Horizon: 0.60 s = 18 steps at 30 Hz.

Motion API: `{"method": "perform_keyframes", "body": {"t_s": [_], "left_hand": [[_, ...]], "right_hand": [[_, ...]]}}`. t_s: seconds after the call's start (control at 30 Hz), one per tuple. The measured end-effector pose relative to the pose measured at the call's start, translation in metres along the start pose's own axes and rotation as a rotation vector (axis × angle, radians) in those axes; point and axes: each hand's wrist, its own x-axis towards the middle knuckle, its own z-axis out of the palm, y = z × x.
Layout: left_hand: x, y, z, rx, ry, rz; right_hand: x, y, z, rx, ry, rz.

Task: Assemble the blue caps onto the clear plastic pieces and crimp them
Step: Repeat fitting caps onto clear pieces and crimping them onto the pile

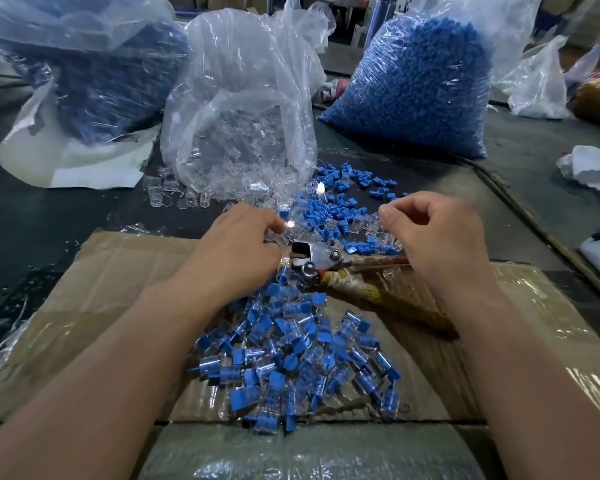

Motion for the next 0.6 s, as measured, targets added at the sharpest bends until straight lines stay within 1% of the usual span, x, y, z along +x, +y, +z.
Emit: {"method": "perform_keyframes", "body": {"t_s": [0.17,0.3,0.37,0.47,0.53,0.6], "left_hand": [[-0.001,0.001,-0.003,-0.021,0.090,0.014],[-0.003,0.003,-0.004,-0.090,0.185,-0.011],[-0.003,0.003,-0.005,-0.121,0.257,-0.010],[-0.002,0.005,-0.007,-0.181,0.335,0.010],[-0.003,0.007,-0.008,-0.227,0.350,0.026],[-0.005,0.009,-0.010,-0.263,0.357,0.042]], "right_hand": [[0.001,0.002,0.001,-0.013,0.044,0.013],[0.004,0.006,0.004,-0.008,0.015,0.045],[0.007,0.009,0.005,-0.024,-0.041,0.057],[0.009,0.011,0.010,-0.095,-0.190,0.034],[0.011,0.013,0.015,-0.214,-0.292,0.012],[0.015,0.014,0.020,-0.339,-0.363,0.032]]}}
